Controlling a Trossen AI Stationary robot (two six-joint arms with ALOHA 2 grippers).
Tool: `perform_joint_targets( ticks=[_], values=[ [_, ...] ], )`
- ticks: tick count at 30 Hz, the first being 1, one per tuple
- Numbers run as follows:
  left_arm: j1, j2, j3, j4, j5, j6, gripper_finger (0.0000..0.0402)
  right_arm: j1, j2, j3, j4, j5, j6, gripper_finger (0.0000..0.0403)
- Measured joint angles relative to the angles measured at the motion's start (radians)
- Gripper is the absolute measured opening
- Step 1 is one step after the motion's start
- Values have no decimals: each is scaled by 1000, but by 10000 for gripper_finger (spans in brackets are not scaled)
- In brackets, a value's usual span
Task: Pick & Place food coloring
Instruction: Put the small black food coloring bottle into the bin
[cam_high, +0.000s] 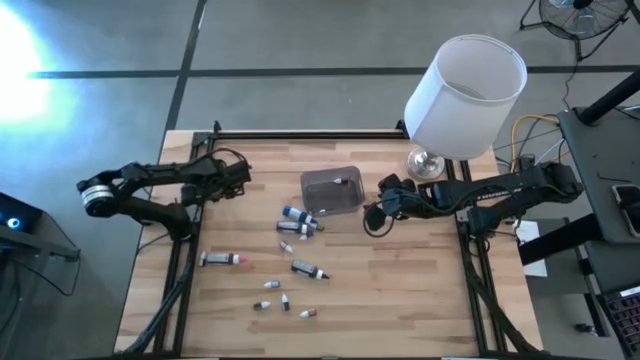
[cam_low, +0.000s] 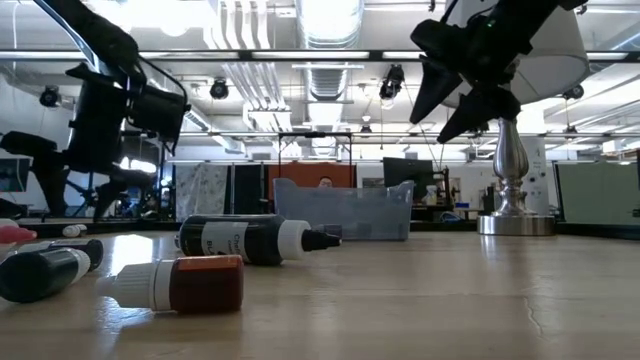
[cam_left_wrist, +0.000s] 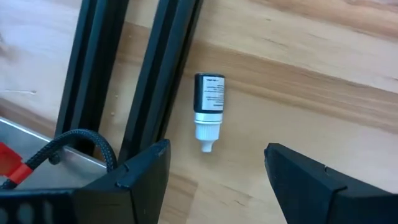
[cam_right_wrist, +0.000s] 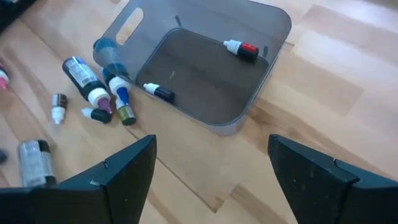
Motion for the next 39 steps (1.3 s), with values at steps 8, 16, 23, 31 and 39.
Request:
perform_joint_targets(
  ticks=[8,16,23,31,39],
  values=[
    [17,17,-35,66,-31,28,236,1,0,0,4,-5,54,302],
    [43,51,-89,180,-41,48,236,1,0,0,5,-9,53,302],
    [45,54,-107,201,-91,70,205,1,0,0,5,-9,53,302],
    [45,56,-109,207,-100,81,102,1,0,0,5,-8,50,302],
    [35,56,-111,200,-30,82,65,1,0,-4,6,-8,50,302]
  ],
)
